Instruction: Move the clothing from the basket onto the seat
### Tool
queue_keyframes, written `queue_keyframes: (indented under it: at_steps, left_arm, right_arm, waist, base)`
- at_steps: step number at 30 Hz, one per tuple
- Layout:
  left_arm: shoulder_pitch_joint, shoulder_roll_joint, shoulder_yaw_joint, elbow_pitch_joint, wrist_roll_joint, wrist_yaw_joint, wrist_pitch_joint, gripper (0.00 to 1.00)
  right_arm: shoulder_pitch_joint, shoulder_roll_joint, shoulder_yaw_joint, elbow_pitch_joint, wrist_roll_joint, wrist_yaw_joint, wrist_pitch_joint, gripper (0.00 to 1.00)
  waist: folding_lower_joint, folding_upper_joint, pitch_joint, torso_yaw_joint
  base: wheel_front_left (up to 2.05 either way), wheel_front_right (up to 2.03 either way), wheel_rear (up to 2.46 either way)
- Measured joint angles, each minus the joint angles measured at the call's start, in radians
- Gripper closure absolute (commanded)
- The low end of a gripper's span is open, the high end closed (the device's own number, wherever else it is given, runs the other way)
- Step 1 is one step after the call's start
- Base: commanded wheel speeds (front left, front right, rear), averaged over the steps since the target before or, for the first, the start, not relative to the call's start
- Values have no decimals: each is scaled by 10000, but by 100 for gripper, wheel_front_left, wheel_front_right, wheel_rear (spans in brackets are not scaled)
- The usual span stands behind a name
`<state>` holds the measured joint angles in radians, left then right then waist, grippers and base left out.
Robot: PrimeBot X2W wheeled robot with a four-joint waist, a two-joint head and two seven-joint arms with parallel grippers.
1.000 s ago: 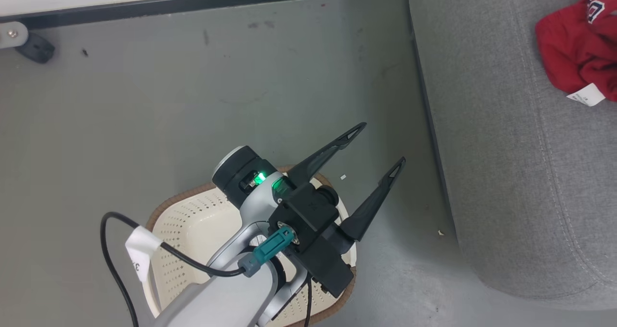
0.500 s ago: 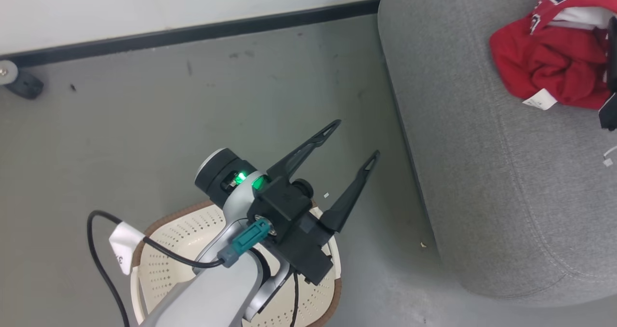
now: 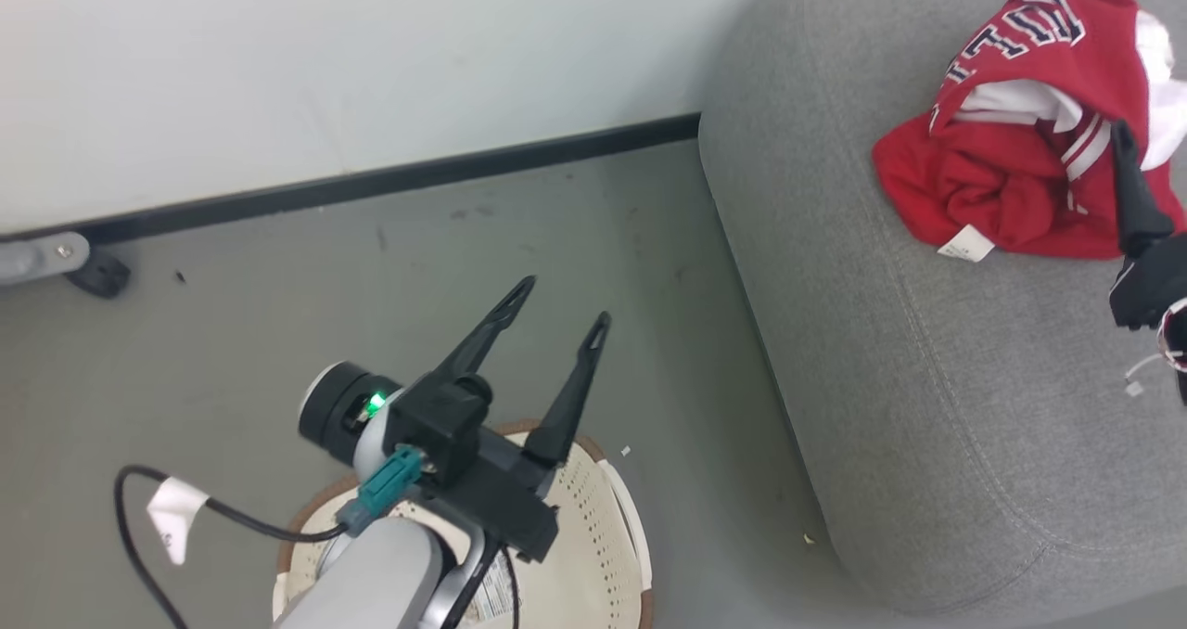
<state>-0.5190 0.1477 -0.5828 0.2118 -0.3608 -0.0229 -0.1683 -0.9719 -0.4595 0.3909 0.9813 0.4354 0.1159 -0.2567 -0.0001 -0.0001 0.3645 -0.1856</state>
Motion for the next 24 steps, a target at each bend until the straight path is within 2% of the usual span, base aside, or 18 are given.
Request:
queue_keyframes:
  at_steps: [9,17,24]
  left_arm:
    - [1153,282,874,533,-537,558,-374,0]
    - [2107,470,1465,748,-761,945,-550,0]
    - [3030,660,2061,767,-884,1198,-663,0]
  right_arm:
    - [1706,339,-470,-1139,140,-36,0,0]
    - [3168,692,-723,-2249,222,-299,2,0]
    - [4484,1312,-786,-3313,222,-644,0,0]
  waist:
    - [-1,0,-1144,314]
    - [-2,-1,-1966,757]
    - [-2,0,-2614,1168]
  base:
    - [0,0,0]
    - [0,0,0]
    - [0,0,0]
